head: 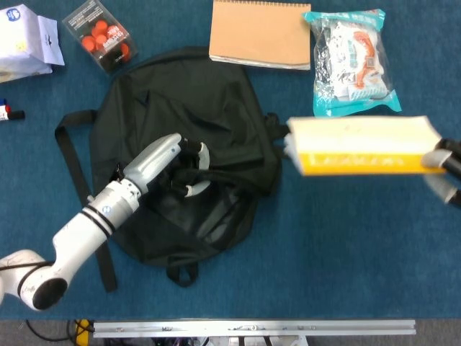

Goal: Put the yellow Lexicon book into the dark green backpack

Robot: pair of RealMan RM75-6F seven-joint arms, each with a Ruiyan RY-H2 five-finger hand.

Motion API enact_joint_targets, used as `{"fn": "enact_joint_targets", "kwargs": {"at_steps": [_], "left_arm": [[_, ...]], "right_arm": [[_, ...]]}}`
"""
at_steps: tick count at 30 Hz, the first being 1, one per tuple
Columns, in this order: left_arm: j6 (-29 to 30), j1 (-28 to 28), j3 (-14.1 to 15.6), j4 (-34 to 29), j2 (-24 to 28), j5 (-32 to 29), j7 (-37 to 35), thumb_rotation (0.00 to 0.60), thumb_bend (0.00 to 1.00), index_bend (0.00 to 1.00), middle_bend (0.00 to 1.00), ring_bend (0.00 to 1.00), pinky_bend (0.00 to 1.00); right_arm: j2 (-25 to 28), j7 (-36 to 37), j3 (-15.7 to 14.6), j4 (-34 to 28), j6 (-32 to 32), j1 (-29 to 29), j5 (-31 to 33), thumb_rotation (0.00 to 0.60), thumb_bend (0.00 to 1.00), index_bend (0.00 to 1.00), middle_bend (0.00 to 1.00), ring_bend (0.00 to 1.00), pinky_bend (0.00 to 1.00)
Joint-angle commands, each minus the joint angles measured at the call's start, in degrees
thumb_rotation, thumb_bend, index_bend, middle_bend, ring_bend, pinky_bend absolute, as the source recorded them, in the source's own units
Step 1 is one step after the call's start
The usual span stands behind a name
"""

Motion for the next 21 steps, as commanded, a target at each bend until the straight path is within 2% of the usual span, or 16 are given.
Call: {"fn": "enact_joint_targets", "kwargs": {"at_steps": [1,11,16,21], "left_arm": [[-3.12,-1.64,-2.49,-1.41,1.22,-3.87,-1.05,0.600,0.32,0.64,0.65,0.63,0.63],[-9.04,-4.38,-8.14,-2.00,3.16,-13.93,-2.42,0.600,0.32,0.63,0.65,0.63,0.63],[-13.42,-5.68,-10.93,-1.94,4.24,-19.83,-4.89,0.600,0.32,0.63,0.65,0.63,0.62],[-16.75,-6.45,-12.92,-1.78,5.48,-22.89,-6.27,0.600,0.31,0.63,0.65,0.63,0.62]], "right_arm": [[-0.40,1.03,-1.26,-1.37,0.51,0.43,-2.90,0.600,0.41,0.89,0.89,0.75,0.75],[-4.42,1.65,-1.67,-3.39,-1.57,2.80,-7.57,0.600,0.41,0.90,0.89,0.75,0.75],[-8.47,2.01,-0.91,-3.65,-4.65,5.02,-7.51,0.600,0.41,0.90,0.89,0.75,0.75],[-13.51,1.97,-0.34,-1.93,-8.32,7.73,-7.60,0.600,0.41,0.90,0.89,0.75,0.75]]}}
